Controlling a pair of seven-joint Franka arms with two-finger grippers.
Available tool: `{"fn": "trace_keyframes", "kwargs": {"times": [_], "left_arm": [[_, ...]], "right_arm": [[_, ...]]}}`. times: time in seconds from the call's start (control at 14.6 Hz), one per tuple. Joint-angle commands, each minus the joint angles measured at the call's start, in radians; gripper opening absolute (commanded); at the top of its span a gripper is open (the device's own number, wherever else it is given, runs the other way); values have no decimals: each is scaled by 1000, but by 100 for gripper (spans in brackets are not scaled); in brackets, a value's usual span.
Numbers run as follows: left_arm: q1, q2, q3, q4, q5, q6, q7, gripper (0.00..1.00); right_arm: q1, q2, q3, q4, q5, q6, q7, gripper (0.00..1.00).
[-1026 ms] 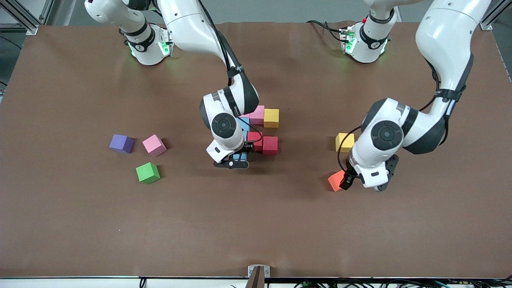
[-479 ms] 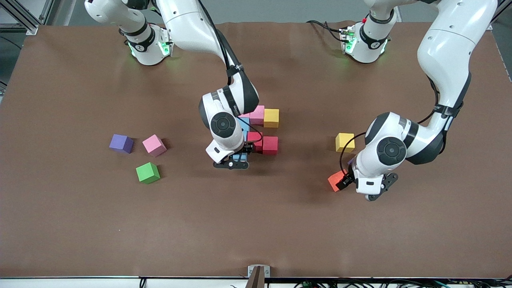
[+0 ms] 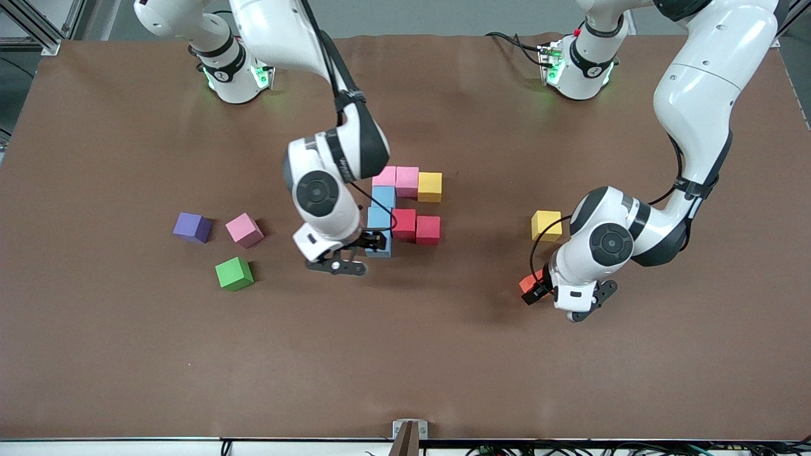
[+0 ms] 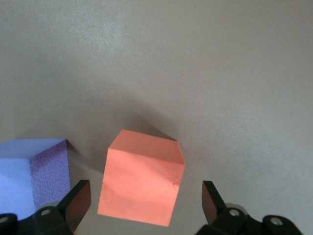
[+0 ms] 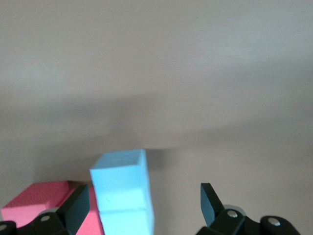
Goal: Arrange 11 blocks into digit 3
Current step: 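Grasp the orange cube with the left gripper while the right gripper moves, then lower the right gripper onto the green cube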
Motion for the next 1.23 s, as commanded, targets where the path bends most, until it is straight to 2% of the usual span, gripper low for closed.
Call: {"fn": "trace_keyframes", "kwargs": {"times": [0.0, 0.55, 0.82, 0.96, 1.16], "left_arm": [[-8, 15, 8, 9, 42, 2, 12, 100], [-11, 57, 10, 15, 83, 3, 7, 100], [-10, 60, 10, 17, 83, 4, 7, 98], [-10, 60, 10, 17, 83, 4, 7, 88], [-8, 60, 10, 17, 82, 4, 7, 57]], "right_arm": [[16, -62, -86, -28, -1, -107, 21, 100], [13, -90, -232, -30, -6, -113, 9, 100], [-32, -84, -260, -36, -32, -108, -6, 100], [-41, -82, -261, -39, -35, -110, -7, 100], [-118, -85, -263, -36, -33, -110, -58, 100]]}}
